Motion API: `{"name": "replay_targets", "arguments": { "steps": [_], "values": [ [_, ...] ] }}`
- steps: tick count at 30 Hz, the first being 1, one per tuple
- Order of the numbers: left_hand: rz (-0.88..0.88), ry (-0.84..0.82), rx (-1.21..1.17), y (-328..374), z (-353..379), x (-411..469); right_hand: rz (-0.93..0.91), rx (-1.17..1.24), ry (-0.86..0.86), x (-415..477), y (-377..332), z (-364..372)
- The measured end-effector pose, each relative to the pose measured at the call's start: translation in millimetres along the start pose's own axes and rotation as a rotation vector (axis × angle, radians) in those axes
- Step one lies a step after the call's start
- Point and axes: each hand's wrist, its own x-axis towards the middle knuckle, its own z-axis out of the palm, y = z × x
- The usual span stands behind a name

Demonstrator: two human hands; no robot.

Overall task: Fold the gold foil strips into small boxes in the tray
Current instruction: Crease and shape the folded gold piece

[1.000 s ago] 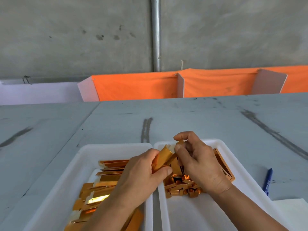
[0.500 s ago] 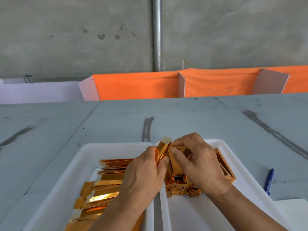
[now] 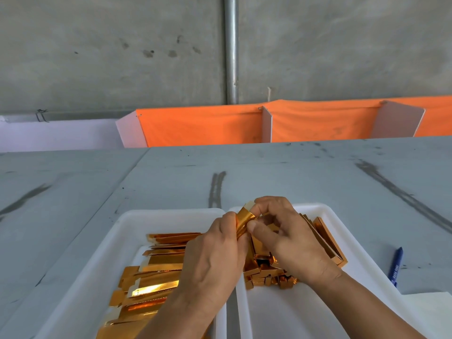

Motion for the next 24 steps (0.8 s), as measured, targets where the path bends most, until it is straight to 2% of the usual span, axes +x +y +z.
{"name": "replay_targets", "arguments": {
  "steps": [4,10,19,24],
  "values": [
    [0.029,-0.011,0.008,3.3,1.8,-1.8,0.025,0.03,-0.086,0.2,-1.0,-1.4],
    [0.021,-0.016,-0.055,1.5,4.2,-0.9,0.059,0.012,0.001,0.8,2.4,0.9],
    [-0.004,-0.028,-0.023,3.0,1.1,-0.1,-0.016,-0.163,0.08,-1.4,-2.6,2.7],
    [0.029,-0.01,0.044,4.8,1.9,-0.9,0.097,-0.071,0.073,0.5,-1.1,3.0]
  ]
}}
